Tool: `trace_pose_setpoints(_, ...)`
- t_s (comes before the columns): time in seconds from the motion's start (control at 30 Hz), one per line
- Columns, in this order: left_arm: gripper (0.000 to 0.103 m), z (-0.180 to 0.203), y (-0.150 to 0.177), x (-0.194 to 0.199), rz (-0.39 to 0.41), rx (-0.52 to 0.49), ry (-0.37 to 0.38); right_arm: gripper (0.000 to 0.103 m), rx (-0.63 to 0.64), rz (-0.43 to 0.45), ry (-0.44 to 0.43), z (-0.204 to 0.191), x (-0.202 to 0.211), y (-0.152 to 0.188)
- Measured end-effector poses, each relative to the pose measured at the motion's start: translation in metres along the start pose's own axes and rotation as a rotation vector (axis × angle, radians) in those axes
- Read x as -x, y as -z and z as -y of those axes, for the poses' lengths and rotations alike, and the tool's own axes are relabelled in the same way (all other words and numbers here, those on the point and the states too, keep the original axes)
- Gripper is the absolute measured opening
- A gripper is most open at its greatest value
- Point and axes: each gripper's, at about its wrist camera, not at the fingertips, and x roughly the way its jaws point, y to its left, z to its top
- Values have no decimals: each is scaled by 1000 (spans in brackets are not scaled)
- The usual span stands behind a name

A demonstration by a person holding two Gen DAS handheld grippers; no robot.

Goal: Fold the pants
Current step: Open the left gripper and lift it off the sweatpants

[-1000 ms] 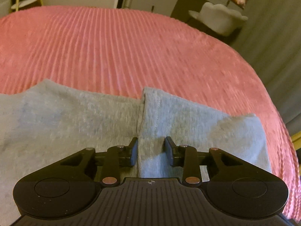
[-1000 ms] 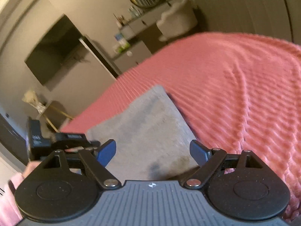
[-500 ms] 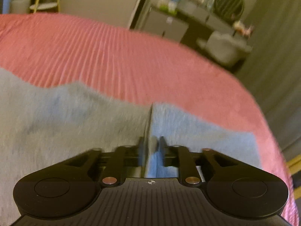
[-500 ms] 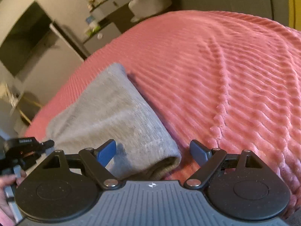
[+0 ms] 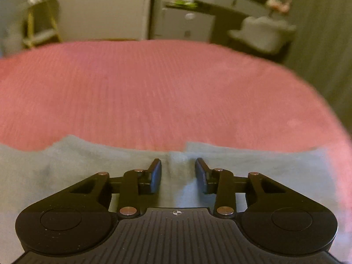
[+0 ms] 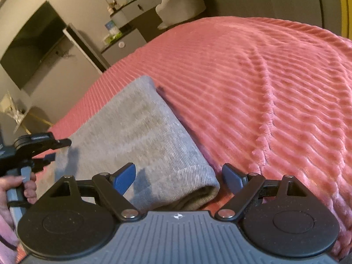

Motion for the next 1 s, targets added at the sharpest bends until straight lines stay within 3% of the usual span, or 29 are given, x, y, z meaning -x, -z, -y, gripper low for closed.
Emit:
trace_pose_setpoints(0.03,51,0,2,-1,21,-9,-34,86,12,2,6,-1,-1,0)
trace_pose_setpoints(0.13,50,0,7,9,51,-12,-79,86,25,11,13,-1,-2,-2)
trace_pose_setpoints(0.17,43,-2,7,12,55,-6,-132,86,14,13,8,0,-1,-2)
trace_pose_setpoints(0.2,34,-6,9,14,41,-7,-233,86,1,15,4,2,-1,-2)
trace_pose_setpoints(0.23,40,-13,10,17,20,0,-284,86,-8,19,-2,4,0,-3)
trace_pose_setpoints(0.27,42,-22,15,22,-9,19,-262,86,-12,23,-5,4,1,-3)
trace_pose_setpoints(0.37,54,-38,34,59,-7,117,-73,86,-2,45,-27,3,4,-3)
trace_pose_setpoints(0.43,71,-33,49,83,17,124,-31,86,15,53,-38,-1,6,-2)
trace_pose_setpoints(0.47,73,-26,56,91,20,108,-17,86,26,53,-40,-3,6,-2)
trace_pose_setpoints(0.53,77,-11,69,94,-13,75,-3,86,42,50,-37,-8,5,-1)
trace_pose_setpoints(0.67,77,5,87,72,-154,47,-17,86,86,48,-19,-12,8,2)
trace_pose_setpoints(0.8,78,2,85,75,-149,46,-36,86,89,42,-8,-12,11,5)
trace_pose_setpoints(1.0,76,-22,87,90,-162,212,-13,86,139,38,10,-16,14,9)
